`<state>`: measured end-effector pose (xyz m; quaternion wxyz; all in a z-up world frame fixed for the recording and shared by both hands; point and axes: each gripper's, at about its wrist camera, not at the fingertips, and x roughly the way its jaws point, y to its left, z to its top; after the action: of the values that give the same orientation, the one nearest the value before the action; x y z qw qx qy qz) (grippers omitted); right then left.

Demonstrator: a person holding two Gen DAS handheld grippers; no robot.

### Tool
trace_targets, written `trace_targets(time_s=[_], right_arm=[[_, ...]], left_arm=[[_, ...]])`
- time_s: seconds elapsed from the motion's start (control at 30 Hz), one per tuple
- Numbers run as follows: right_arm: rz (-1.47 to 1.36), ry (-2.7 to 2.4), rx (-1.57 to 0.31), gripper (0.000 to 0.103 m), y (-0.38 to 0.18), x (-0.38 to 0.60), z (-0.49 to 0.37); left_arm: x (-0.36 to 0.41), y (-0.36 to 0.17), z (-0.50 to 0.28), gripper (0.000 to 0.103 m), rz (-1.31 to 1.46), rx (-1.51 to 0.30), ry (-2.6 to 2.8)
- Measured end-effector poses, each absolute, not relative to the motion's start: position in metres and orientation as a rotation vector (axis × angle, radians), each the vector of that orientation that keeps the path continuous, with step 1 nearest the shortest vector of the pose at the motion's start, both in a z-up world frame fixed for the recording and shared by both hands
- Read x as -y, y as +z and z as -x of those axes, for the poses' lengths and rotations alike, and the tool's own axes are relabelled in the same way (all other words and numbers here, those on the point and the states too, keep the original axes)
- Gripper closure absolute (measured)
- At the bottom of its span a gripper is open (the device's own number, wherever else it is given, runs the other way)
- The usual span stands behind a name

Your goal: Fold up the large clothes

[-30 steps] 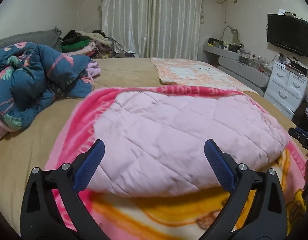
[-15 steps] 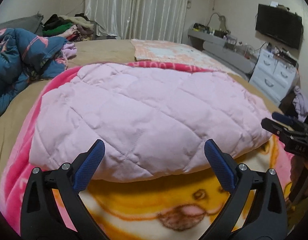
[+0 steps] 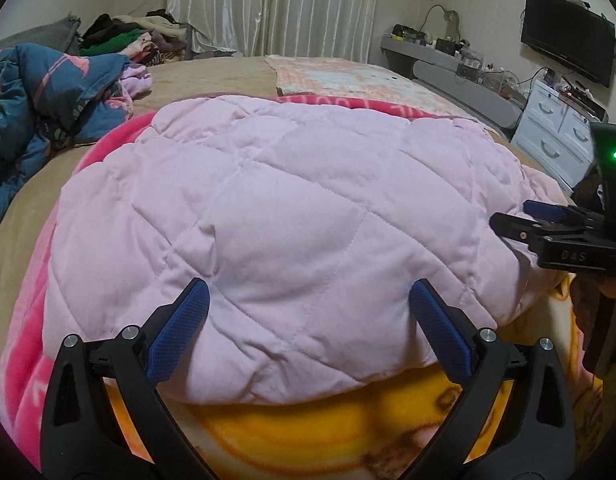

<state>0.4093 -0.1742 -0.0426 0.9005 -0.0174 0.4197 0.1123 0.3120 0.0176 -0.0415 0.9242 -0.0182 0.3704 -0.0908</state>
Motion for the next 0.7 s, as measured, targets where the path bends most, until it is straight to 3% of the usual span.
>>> trace_targets(time_s=[0.7], right_arm=[[0.007,0.182,-0.852,0.004,-0.041,0.174,-0.400]], left_arm=[[-0.038,-0.017,-0.294,0.008,0.180,-0.776,-0.157]])
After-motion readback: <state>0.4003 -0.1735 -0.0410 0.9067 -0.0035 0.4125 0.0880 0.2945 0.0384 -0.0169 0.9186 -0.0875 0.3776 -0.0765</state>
